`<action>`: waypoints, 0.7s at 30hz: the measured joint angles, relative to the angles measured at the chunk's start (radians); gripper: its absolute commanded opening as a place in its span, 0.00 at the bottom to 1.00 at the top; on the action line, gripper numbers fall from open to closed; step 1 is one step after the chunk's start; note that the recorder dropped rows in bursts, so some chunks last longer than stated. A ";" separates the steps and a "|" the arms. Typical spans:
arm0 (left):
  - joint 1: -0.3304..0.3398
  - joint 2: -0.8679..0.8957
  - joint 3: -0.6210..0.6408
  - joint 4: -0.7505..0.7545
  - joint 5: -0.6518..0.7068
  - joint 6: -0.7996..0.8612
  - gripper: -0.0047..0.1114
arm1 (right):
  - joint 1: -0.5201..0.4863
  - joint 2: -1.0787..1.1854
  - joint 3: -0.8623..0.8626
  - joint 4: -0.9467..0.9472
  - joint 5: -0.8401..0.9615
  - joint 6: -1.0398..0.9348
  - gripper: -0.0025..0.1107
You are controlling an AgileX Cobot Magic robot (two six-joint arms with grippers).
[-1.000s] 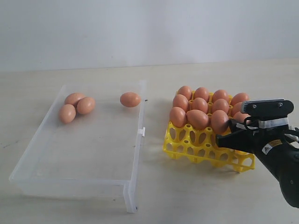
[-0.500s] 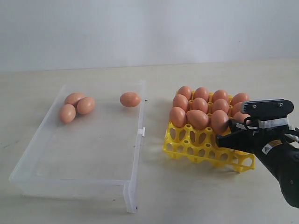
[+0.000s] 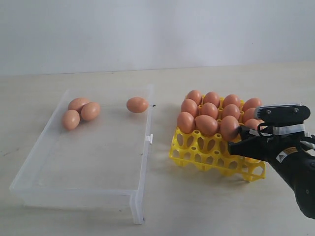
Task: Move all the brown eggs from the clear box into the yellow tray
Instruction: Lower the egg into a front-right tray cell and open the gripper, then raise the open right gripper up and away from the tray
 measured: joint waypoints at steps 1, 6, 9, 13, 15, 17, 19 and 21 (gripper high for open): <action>0.000 0.000 0.000 0.000 0.000 0.000 0.04 | 0.000 0.000 0.000 0.000 0.000 0.000 0.57; 0.000 0.000 0.000 0.000 0.000 0.000 0.04 | 0.000 -0.017 0.000 -0.002 0.012 0.000 0.57; 0.000 0.000 0.000 0.000 0.000 0.000 0.04 | 0.000 -0.037 0.000 -0.004 0.012 0.000 0.57; 0.000 0.000 0.000 0.000 0.000 0.000 0.04 | 0.000 -0.060 0.000 -0.004 0.019 0.000 0.57; 0.000 0.000 0.000 0.000 0.000 0.000 0.04 | 0.000 -0.068 0.000 -0.004 0.021 0.000 0.57; 0.000 0.000 0.000 0.000 0.000 0.000 0.04 | 0.000 -0.076 0.000 -0.004 0.026 0.000 0.57; 0.000 0.000 0.000 0.000 0.000 0.000 0.04 | 0.000 -0.085 0.000 -0.002 0.028 0.000 0.57; 0.000 0.000 0.000 0.000 0.000 0.000 0.04 | 0.000 -0.093 0.000 0.003 0.028 0.000 0.57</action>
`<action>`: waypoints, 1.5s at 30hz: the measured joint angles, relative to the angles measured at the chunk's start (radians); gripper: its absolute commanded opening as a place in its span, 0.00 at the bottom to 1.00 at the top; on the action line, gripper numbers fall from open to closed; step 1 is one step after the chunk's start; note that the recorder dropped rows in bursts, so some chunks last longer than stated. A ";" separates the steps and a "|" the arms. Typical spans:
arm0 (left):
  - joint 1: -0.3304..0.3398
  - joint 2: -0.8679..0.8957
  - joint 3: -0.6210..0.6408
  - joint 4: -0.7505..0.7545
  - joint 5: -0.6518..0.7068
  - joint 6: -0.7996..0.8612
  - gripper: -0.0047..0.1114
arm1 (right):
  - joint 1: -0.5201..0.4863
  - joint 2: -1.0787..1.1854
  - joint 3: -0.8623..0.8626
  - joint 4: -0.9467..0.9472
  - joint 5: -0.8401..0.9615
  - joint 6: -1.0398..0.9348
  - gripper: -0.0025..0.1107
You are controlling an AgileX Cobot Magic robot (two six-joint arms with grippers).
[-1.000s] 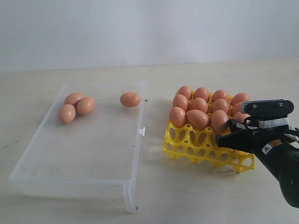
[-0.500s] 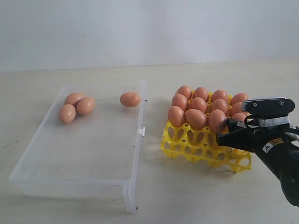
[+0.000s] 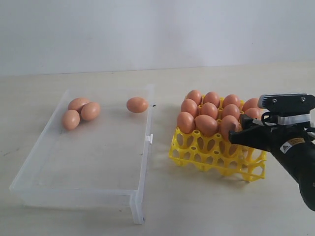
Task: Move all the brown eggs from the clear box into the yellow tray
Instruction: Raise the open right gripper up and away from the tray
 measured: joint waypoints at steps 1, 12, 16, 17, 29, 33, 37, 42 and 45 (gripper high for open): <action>0.000 0.000 0.000 0.000 0.000 0.000 0.04 | 0.000 -0.007 0.000 0.005 0.001 0.000 0.57; 0.000 0.000 0.000 0.000 0.000 0.000 0.04 | 0.000 -0.058 0.000 0.031 0.037 -0.004 0.57; 0.000 0.000 0.000 0.000 0.000 0.000 0.04 | 0.000 -0.101 0.000 0.040 0.061 -0.004 0.57; 0.000 0.000 0.000 0.000 0.000 0.000 0.04 | 0.000 -0.113 0.000 0.040 0.071 -0.004 0.57; 0.000 0.000 0.000 0.000 0.000 0.000 0.04 | 0.000 -0.352 0.002 0.042 0.258 -0.004 0.51; 0.000 0.000 0.000 0.000 0.000 0.000 0.04 | 0.000 -0.451 0.002 0.044 0.321 0.000 0.49; 0.000 0.000 0.000 0.000 0.000 0.000 0.04 | 0.000 -0.515 0.002 0.044 0.353 0.012 0.49; 0.000 0.000 0.000 0.000 0.000 0.000 0.04 | 0.000 -0.561 0.002 0.044 0.374 0.079 0.45; 0.000 0.000 0.000 0.000 0.000 0.000 0.04 | 0.000 -0.596 -0.041 0.026 0.470 0.089 0.43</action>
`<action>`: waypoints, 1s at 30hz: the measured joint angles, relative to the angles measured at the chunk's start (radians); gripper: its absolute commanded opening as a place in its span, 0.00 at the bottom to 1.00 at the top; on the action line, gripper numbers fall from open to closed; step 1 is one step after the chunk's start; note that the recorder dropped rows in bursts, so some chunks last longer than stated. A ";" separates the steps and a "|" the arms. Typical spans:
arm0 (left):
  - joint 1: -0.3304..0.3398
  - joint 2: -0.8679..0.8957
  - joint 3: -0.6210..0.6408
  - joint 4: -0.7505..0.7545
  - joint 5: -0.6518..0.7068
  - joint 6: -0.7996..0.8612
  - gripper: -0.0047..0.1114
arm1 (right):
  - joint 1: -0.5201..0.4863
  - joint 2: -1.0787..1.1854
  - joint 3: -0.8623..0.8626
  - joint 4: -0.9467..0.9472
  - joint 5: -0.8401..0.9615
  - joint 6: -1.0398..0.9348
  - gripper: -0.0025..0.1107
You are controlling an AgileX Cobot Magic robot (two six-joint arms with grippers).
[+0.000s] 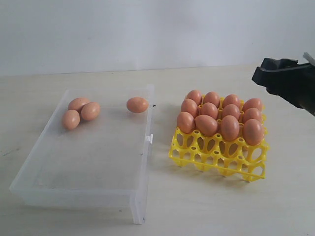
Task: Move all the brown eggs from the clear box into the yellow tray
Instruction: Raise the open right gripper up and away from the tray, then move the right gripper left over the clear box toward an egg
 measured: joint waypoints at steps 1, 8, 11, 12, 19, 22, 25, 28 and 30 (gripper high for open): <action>0.000 0.000 0.000 0.000 0.000 0.000 0.04 | 0.000 -0.011 -0.026 -0.020 0.054 0.003 0.42; 0.000 0.000 0.000 0.000 0.000 0.000 0.04 | 0.000 -0.019 -0.147 -0.062 0.288 0.070 0.31; 0.000 0.000 0.000 0.000 0.000 0.000 0.04 | 0.000 -0.019 -0.188 -0.096 0.361 0.057 0.19; 0.000 0.000 0.000 0.000 0.000 0.000 0.04 | 0.000 -0.019 -0.207 -0.104 0.398 0.044 0.14; 0.000 0.000 0.000 0.000 0.000 0.000 0.04 | 0.000 0.005 -0.403 -0.182 0.742 -0.067 0.02; 0.000 0.000 0.000 0.000 0.000 0.000 0.04 | 0.000 0.026 -0.471 -0.198 0.808 -0.113 0.02; 0.000 0.000 0.000 0.000 0.000 0.000 0.04 | 0.000 0.060 -0.532 -0.207 0.837 -0.130 0.02; 0.000 0.000 0.000 0.000 0.000 0.000 0.04 | 0.012 0.116 -0.603 -0.210 0.918 -0.167 0.02; 0.000 0.000 0.000 0.000 0.000 0.000 0.04 | 0.027 0.171 -0.650 -0.212 0.990 -0.203 0.02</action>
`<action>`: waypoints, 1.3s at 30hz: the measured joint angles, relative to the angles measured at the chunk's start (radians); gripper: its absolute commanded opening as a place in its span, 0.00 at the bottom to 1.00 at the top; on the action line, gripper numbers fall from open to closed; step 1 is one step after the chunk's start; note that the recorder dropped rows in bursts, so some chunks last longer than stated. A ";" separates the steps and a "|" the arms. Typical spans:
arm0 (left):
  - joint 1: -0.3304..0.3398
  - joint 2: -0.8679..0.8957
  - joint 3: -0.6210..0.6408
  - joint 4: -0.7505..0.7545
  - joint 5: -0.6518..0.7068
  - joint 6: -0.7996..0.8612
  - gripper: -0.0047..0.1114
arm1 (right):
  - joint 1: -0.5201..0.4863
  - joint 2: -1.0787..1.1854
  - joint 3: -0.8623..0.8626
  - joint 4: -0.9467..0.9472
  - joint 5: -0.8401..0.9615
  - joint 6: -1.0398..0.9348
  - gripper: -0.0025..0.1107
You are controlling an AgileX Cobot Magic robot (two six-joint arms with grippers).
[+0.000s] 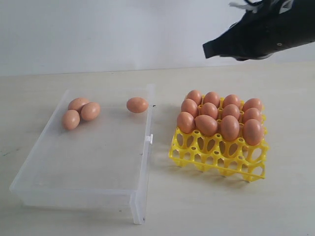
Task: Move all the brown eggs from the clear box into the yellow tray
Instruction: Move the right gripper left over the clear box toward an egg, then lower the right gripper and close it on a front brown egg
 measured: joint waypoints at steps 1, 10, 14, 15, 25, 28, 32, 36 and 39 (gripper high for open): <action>0.000 0.000 0.000 0.000 0.000 0.000 0.04 | 0.011 0.023 -0.018 0.000 0.025 -0.011 0.03; 0.000 0.000 0.000 0.000 0.000 0.000 0.04 | 0.141 0.262 -0.190 -0.002 0.139 -0.103 0.07; 0.000 0.000 0.000 0.000 0.000 0.000 0.04 | 0.196 0.376 -0.292 -0.017 0.130 -0.109 0.08; 0.000 0.000 0.000 0.000 0.000 0.000 0.04 | 0.209 0.404 -0.321 -0.021 0.125 -0.109 0.11; 0.000 0.000 0.000 0.000 0.000 0.000 0.04 | 0.309 0.641 -0.601 -0.024 0.113 -0.059 0.44; 0.000 0.000 0.000 0.000 0.000 0.000 0.04 | 0.325 0.707 -0.692 -0.024 0.115 -0.040 0.44; 0.000 0.000 0.000 0.000 0.000 0.000 0.04 | 0.339 0.777 -0.798 -0.014 0.115 -0.012 0.44; 0.000 0.000 0.000 0.000 0.000 0.000 0.04 | 0.345 0.857 -0.903 0.018 0.127 0.046 0.44; 0.000 0.000 0.000 0.000 0.000 0.000 0.04 | 0.347 0.922 -0.996 0.059 0.205 0.057 0.47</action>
